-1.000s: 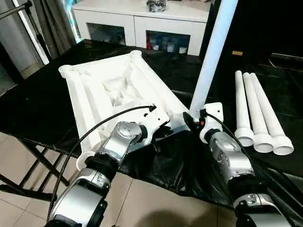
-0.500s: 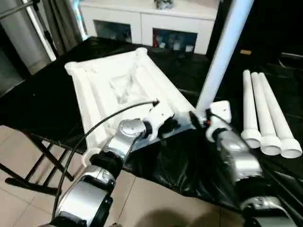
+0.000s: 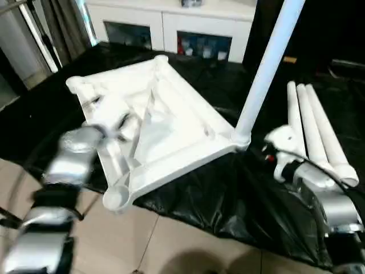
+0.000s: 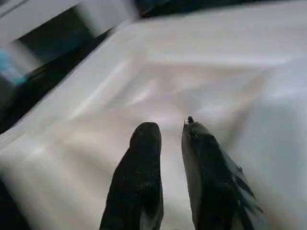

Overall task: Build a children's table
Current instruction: Rotate table base

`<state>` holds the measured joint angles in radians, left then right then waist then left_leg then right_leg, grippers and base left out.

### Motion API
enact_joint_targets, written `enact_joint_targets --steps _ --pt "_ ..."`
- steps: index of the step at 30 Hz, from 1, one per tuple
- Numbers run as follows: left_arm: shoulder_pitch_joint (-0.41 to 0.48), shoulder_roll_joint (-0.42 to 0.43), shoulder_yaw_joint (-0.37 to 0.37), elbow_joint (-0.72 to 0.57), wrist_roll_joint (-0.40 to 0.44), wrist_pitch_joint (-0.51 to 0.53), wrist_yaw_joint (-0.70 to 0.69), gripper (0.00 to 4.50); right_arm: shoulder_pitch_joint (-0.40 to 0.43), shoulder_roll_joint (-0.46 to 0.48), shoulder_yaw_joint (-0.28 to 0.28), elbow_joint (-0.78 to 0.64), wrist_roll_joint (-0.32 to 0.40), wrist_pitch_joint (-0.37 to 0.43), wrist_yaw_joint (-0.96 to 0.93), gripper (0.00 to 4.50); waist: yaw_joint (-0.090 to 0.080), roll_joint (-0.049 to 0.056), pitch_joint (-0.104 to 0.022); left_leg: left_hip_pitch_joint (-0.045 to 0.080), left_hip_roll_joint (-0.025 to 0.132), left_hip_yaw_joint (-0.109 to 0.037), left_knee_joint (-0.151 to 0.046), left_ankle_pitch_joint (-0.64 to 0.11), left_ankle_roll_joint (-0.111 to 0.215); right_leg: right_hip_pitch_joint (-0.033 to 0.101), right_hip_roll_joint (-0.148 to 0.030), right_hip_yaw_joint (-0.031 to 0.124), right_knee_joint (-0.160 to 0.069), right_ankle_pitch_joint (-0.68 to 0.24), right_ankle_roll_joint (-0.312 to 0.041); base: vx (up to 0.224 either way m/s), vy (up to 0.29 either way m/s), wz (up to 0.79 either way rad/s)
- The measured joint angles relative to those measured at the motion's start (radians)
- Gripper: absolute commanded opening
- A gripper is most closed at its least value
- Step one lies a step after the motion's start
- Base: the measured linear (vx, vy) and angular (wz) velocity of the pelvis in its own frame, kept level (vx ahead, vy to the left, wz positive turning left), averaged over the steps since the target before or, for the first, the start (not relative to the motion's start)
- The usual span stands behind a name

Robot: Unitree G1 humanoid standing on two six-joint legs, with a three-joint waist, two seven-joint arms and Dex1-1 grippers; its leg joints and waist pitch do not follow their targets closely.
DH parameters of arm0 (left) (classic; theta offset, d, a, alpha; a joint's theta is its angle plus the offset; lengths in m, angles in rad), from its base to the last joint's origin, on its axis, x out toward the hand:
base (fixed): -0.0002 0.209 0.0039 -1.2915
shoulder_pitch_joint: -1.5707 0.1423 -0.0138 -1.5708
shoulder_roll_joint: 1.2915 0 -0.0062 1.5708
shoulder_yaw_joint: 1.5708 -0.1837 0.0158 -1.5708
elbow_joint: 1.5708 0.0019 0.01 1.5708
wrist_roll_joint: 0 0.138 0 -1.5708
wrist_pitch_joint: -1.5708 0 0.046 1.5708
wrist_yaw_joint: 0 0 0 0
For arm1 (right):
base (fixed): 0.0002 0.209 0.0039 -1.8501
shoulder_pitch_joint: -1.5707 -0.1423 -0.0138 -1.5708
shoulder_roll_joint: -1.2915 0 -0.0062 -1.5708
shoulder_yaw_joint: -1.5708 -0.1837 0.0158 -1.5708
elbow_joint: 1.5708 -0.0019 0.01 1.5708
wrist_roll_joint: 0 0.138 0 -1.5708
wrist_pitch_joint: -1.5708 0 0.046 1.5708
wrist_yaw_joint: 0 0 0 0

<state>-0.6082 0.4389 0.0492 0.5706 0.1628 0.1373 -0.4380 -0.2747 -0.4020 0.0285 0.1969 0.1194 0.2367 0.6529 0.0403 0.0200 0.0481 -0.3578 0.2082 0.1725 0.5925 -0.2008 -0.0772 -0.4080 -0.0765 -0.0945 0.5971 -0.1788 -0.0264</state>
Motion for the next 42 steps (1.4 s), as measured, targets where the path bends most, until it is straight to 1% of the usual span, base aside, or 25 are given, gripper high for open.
enact_joint_targets --steps 1,3,5,6,7,8,9,10,12,14,16,18,21,22,24,26,27,28,31,32,35,37,38,39,42 --pt "0.021 0.018 0.008 -0.036 0.012 0.026 0.010 0.76 -0.001 0.004 0.015 -0.005 0.006 0.021 0.011 3.89 -0.001 -0.001 0.000 0.000 0.000 0.000 0.000 0.000 0.000 0.000 0.000 0.000 0.000 0.000 0.000 0.000 0.000 0.00" --pt "0.058 0.050 0.024 -0.086 0.030 0.083 0.015 0.53 0.004 0.018 0.036 -0.016 0.008 0.058 0.021 3.55 -0.002 -0.004 0.001 0.000 0.000 0.000 0.000 0.000 0.000 0.000 0.000 0.000 0.000 0.000 0.000 0.000 0.000 0.00" --pt "0.087 0.067 0.024 -0.119 0.032 0.127 0.004 0.53 0.002 0.035 0.049 -0.015 0.006 0.077 0.019 3.55 -0.001 -0.009 0.002 0.000 0.000 0.000 0.000 0.000 -0.001 0.000 0.000 0.000 0.001 0.000 0.000 0.000 0.000 0.00" --pt "0.102 0.069 0.023 -0.127 0.030 0.147 -0.011 0.36 -0.004 0.049 0.059 -0.009 0.004 0.088 0.010 3.36 0.001 -0.013 0.002 0.000 0.000 0.000 0.000 0.000 -0.001 0.000 0.000 0.000 0.001 0.000 0.000 0.000 0.000 0.00" --pt "0.117 0.073 0.016 -0.128 0.027 0.152 -0.036 0.26 -0.018 0.067 0.066 0.007 -0.008 0.101 -0.003 3.21 0.001 -0.014 0.002 0.000 0.000 0.000 0.000 0.000 -0.001 0.000 0.000 0.000 0.001 0.000 0.000 0.000 0.000 0.00" --pt "0.132 0.073 0.000 -0.129 0.025 0.154 -0.060 0.26 -0.030 0.079 0.075 0.020 -0.018 0.115 -0.019 3.21 0.002 -0.015 0.003 0.000 0.000 0.000 0.001 0.000 -0.001 0.000 0.000 0.000 0.001 0.000 0.000 0.000 0.000 0.00" --pt "0.146 0.071 -0.028 -0.130 0.016 0.157 -0.090 0.11 -0.041 0.086 0.091 0.031 -0.035 0.130 -0.036 3.08 0.004 -0.016 0.003 -0.001 -0.001 0.000 0.001 0.000 -0.001 0.000 -0.001 0.001 0.001 0.000 0.000 0.000 0.000 0.00" --pt "0.152 0.069 -0.048 -0.129 0.008 0.164 -0.112 0.05 -0.050 0.091 0.104 0.047 -0.054 0.137 -0.048 3.06 0.007 -0.017 0.003 -0.001 -0.001 0.000 0.001 0.000 -0.001 0.000 -0.001 0.001 0.001 0.000 0.000 0.000 0.000 0.00" --pt "0.154 0.068 -0.073 -0.130 0.006 0.164 -0.142 0.02 -0.064 0.098 0.124 0.079 -0.082 0.149 -0.067 2.98 0.012 -0.017 0.003 -0.001 -0.001 0.000 0.001 0.000 -0.002 0.000 -0.001 0.002 0.001 0.000 0.000 0.000 0.000 0.00" --pt "0.151 0.071 -0.086 -0.130 0.007 0.169 -0.163 0.00 -0.072 0.100 0.135 0.097 -0.093 0.152 -0.077 2.68 0.012 -0.017 0.003 0.000 -0.001 0.000 0.001 0.000 -0.002 0.000 -0.001 0.002 0.002 0.000 0.000 0.000 0.000 0.00" --pt "0.150 0.075 -0.105 -0.133 0.008 0.186 -0.195 0.00 -0.076 0.102 0.138 0.103 -0.095 0.156 -0.081 2.63 0.012 -0.017 0.003 0.000 -0.001 0.000 0.001 0.001 -0.002 0.000 -0.001 0.002 0.003 0.000 0.000 0.000 0.000 0.00" --pt "0.150 0.087 -0.135 -0.138 0.014 0.199 -0.239 0.00 -0.090 0.108 0.140 0.128 -0.098 0.157 -0.094 2.36 0.011 -0.017 0.003 0.002 -0.001 0.000 0.001 0.001 -0.003 0.000 -0.001 0.003 0.004 0.000 0.000 0.000 0.000 0.00" --pt "0.145 0.135 -0.190 -0.165 0.034 0.220 -0.334 0.00 -0.121 0.125 0.139 0.176 -0.113 0.156 -0.124 2.16 0.000 -0.017 0.003 0.004 -0.001 0.000 0.000 -0.001 -0.009 0.000 -0.001 0.004 0.007 0.000 0.000 0.000 0.000 0.00" --pt "0.145 0.151 -0.204 -0.173 0.035 0.225 -0.364 0.00 -0.130 0.136 0.136 0.189 -0.113 0.151 -0.132 2.16 -0.002 -0.017 0.003 0.005 -0.001 0.000 0.000 -0.001 -0.010 0.001 0.000 0.004 0.008 0.000 0.000 0.000 0.000 0.00" --pt "0.149 0.180 -0.239 -0.199 0.037 0.228 -0.437 0.00 -0.149 0.158 0.129 0.221 -0.113 0.145 -0.156 1.85 -0.006 -0.017 0.003 0.006 -0.001 0.000 0.000 0.000 -0.011 0.001 0.000 0.005 0.010 -0.001 -0.001 0.000 0.000 0.00" --pt "0.159 0.193 -0.277 -0.227 0.033 0.227 -0.517 0.00 -0.172 0.177 0.114 0.268 -0.112 0.125 -0.182 1.80 -0.006 -0.017 0.003 0.008 -0.001 0.001 0.000 0.000 -0.011 0.001 0.000 0.006 0.011 -0.001 -0.001 0.000 0.000 0.00" --pt "0.165 0.193 -0.294 -0.247 0.028 0.222 -0.544 0.00 -0.182 0.184 0.103 0.290 -0.113 0.117 -0.197 1.59 -0.006 -0.017 0.003 0.008 -0.002 0.001 0.000 0.000 -0.012 0.001 0.000 0.007 0.012 -0.001 -0.001 0.000 0.000 0.00" --pt "0.166 0.193 -0.303 -0.257 0.026 0.218 -0.562 0.00 -0.190 0.186 0.098 0.305 -0.113 0.111 -0.204 1.59 -0.005 -0.017 0.003 0.008 -0.002 0.001 0.000 0.000 -0.012 0.001 0.000 0.007 0.012 -0.001 -0.001 0.000 0.000 0.00" --pt "0.166 0.178 -0.334 -0.283 0.011 0.213 -0.618 0.00 -0.219 0.199 0.091 0.353 -0.113 0.092 -0.235 1.27 -0.004 -0.017 0.003 0.009 -0.002 0.001 0.000 0.001 -0.013 0.002 0.000 0.007 0.013 0.000 -0.001 0.000 0.000 0.00" --pt "0.164 0.169 -0.341 -0.287 0.006 0.213 -0.629 0.00 -0.228 0.204 0.089 0.368 -0.112 0.085 -0.240 1.27 -0.004 -0.017 0.003 0.009 -0.002 0.001 0.000 0.001 -0.013 0.002 0.000 0.008 0.013 0.000 -0.001 0.000 0.000 0.00" --pt "0.128 0.098 -0.374 -0.271 0.007 0.216 -0.640 0.00 -0.274 0.214 0.068 0.446 -0.114 0.055 -0.284 0.94 0.000 -0.016 0.004 0.009 -0.002 0.001 0.001 0.001 -0.013 0.004 0.000 0.009 0.013 0.000 -0.001 0.000 0.000 0.00" --pt "0.096 0.041 -0.387 -0.238 0.010 0.206 -0.618 0.00 -0.292 0.220 0.055 0.476 -0.116 0.034 -0.308 0.76 0.003 -0.016 0.004 0.009 -0.002 0.003 0.001 0.001 -0.013 0.004 0.000 0.012 0.014 0.000 -0.001 0.000 0.000 0.00" --pt "0.078 0.016 -0.393 -0.213 0.012 0.198 -0.604 0.00 -0.299 0.222 0.054 0.485 -0.116 0.032 -0.315 0.76 0.005 -0.016 0.003 0.009 -0.002 0.004 0.001 0.001 -0.013 0.005 0.000 0.014 0.014 0.000 -0.001 0.000 0.000 0.00" --pt "0.059 -0.008 -0.401 -0.187 0.020 0.188 -0.581 0.00 -0.303 0.227 0.054 0.486 -0.116 0.027 -0.319 0.54 0.005 -0.015 0.003 0.008 -0.002 0.004 0.001 0.001 -0.013 0.005 0.000 0.015 0.014 0.000 -0.001 0.000 0.000 0.00" --pt "0.015 -0.072 -0.403 -0.113 0.029 0.162 -0.527 0.00 -0.308 0.231 0.053 0.493 -0.115 0.015 -0.323 0.45 0.006 -0.015 0.003 0.008 -0.003 0.005 0.001 0.001 -0.012 0.005 0.000 0.017 0.014 0.000 -0.001 0.000 0.000 0.00"
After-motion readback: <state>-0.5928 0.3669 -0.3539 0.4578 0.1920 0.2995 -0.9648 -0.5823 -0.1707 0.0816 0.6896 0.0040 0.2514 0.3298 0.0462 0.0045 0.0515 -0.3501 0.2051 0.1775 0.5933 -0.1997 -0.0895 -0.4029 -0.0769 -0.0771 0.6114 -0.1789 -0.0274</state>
